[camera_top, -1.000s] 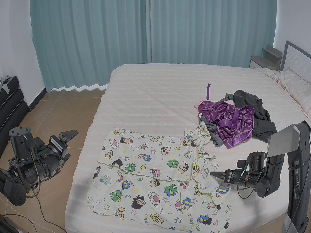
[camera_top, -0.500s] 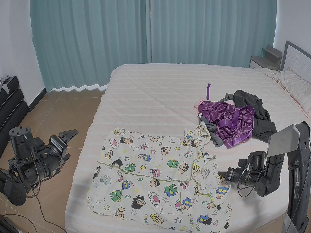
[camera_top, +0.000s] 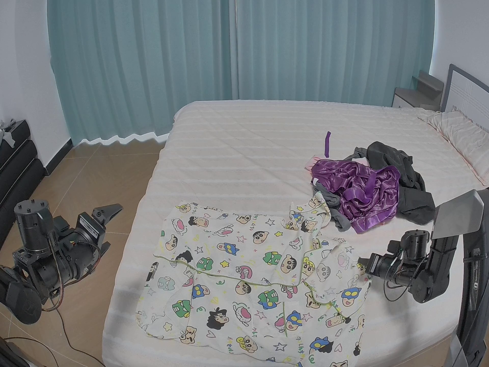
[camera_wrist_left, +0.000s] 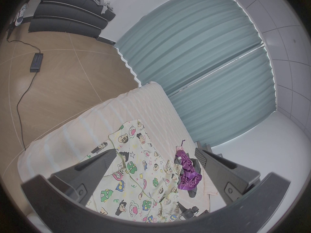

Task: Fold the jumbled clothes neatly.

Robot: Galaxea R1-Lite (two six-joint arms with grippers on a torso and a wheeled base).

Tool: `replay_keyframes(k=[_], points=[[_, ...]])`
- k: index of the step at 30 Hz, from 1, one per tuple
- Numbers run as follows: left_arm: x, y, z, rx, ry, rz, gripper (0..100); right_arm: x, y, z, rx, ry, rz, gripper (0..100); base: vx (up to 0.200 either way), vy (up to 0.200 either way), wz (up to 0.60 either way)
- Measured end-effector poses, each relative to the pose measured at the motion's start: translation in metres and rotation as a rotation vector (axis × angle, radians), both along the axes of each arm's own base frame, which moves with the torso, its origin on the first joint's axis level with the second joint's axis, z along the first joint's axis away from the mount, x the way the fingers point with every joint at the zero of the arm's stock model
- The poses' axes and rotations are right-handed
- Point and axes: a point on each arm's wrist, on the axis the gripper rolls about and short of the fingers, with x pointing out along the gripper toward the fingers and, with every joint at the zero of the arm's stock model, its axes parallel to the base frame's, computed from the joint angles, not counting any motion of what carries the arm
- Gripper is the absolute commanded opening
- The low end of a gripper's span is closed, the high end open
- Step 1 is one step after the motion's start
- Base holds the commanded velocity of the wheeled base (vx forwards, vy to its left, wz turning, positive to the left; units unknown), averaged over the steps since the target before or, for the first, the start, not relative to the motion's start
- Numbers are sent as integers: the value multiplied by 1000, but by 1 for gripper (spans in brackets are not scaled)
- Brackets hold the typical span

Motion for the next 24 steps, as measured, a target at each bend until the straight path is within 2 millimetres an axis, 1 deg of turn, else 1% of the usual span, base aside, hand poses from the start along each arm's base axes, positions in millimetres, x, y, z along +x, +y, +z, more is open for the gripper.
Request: replay_keyframes(k=[2,3,4,5,10,14,17,24], points=[[0,0,0,0,0,1,100,0,-12,5,-40,-12,-15,0,0,0,0],[0,0,0,1,2,1,100,-1,-15,6,-53,-12,-16,0,0,0,0],[0,0,0,1,2,1,100,-2,-23,8,-91,-14,-21,0,0,0,0],[0,0,0,1,2,1,100,-3,-25,8,-104,-12,-24,0,0,0,0],[0,0,-1,2,4,0,100,-7,-34,7,-174,6,-22,0,0,0,0],[0,0,-1,3,5,0,100,-11,-41,6,-281,14,-13,0,0,0,0],[0,0,-1,3,6,0,100,-14,-46,5,-357,28,-38,0,0,0,0],[0,-1,-2,4,8,-2,100,-20,-49,5,-418,47,-47,0,0,0,0]])
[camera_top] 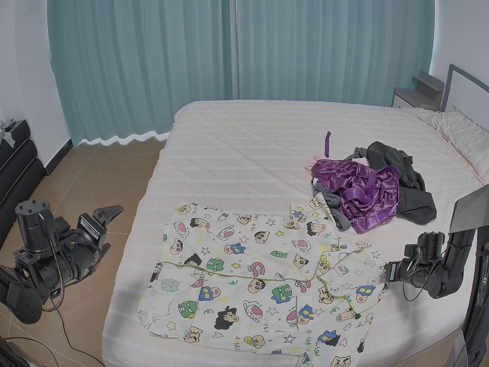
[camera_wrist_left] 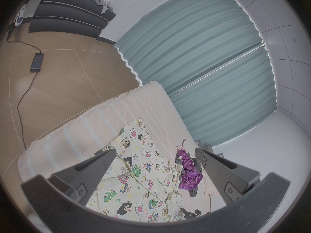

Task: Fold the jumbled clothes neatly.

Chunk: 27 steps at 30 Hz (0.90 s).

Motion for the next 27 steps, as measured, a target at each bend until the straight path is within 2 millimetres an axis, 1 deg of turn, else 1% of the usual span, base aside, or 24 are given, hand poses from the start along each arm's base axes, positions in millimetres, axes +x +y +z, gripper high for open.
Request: replay_keyframes(k=[4,5,10,14,18,22,27], points=[[0,-3,-2,1,10,-13,100,1,-1,2,-21,-8,-19,0,0,0,0],[-1,-4,-3,2,16,-19,100,1,-1,2,-23,-8,-19,100,0,0,0],[-2,-11,-10,10,61,-53,100,2,-2,3,-36,-13,-19,100,0,0,0],[-4,-23,-22,27,144,-106,100,4,-1,5,-36,-31,-17,100,0,0,0],[-6,-35,-37,50,238,-166,100,7,-1,14,-27,-67,-38,100,0,0,0],[-7,-45,-52,73,312,-210,100,5,3,23,63,-87,-107,100,0,0,0],[-7,-54,-72,102,396,-241,100,-2,17,36,233,-91,-193,100,0,0,0]])
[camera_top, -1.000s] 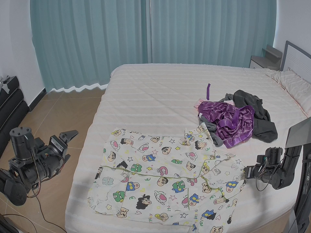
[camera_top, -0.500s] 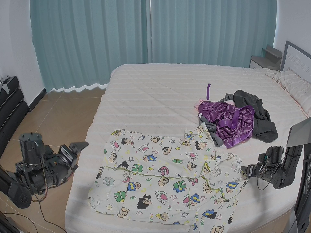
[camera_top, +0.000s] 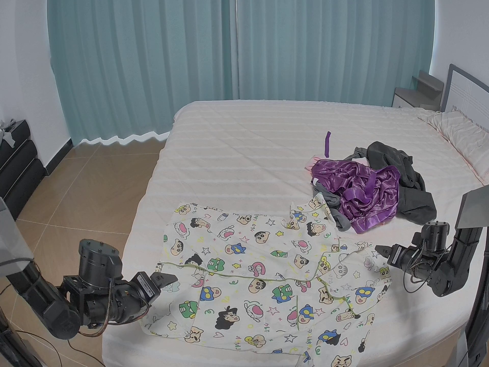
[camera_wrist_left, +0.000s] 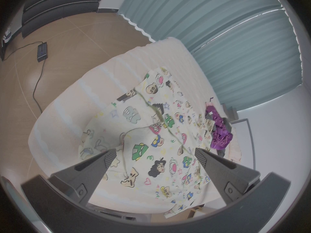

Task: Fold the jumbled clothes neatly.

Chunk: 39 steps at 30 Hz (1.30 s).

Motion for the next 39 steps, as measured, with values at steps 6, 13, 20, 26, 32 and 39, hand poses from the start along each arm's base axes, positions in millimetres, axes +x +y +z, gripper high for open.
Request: replay_keyframes(k=[6,13,20,26,32,39], points=[[-1,-10,-22,60,77,-25,100,-9,24,13,190,-4,-38,100,0,0,0],[10,-25,-43,156,43,20,100,-13,38,20,228,-14,9,100,0,0,0],[20,-37,-63,182,19,23,100,-13,43,24,242,-51,30,100,0,0,0],[22,-39,-71,194,38,17,100,-12,43,23,243,-59,33,100,0,0,0],[26,-42,-74,195,34,13,0,-12,44,23,243,-59,34,100,0,0,0],[26,-42,-76,202,39,18,0,-11,43,23,243,-60,32,100,0,0,0]])
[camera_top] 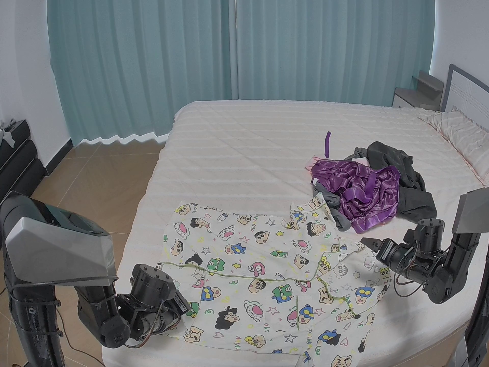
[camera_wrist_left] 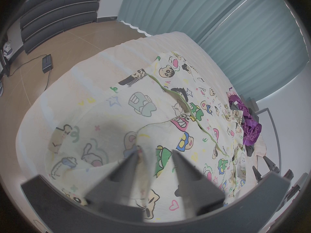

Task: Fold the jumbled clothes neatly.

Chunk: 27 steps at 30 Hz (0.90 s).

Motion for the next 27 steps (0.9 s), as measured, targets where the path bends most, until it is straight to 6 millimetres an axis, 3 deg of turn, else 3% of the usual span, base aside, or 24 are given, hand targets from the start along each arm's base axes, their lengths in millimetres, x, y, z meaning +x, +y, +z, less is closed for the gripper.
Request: replay_keyframes(k=[11,20,27], points=[[5,13,7,51,-50,109,0,-1,0,-1,-1,4,1,100,0,0,0],[25,34,25,40,-194,158,0,-1,0,-1,-2,4,2,100,0,0,0],[36,52,20,32,-225,162,0,-1,0,-1,-2,6,3,100,0,0,0]])
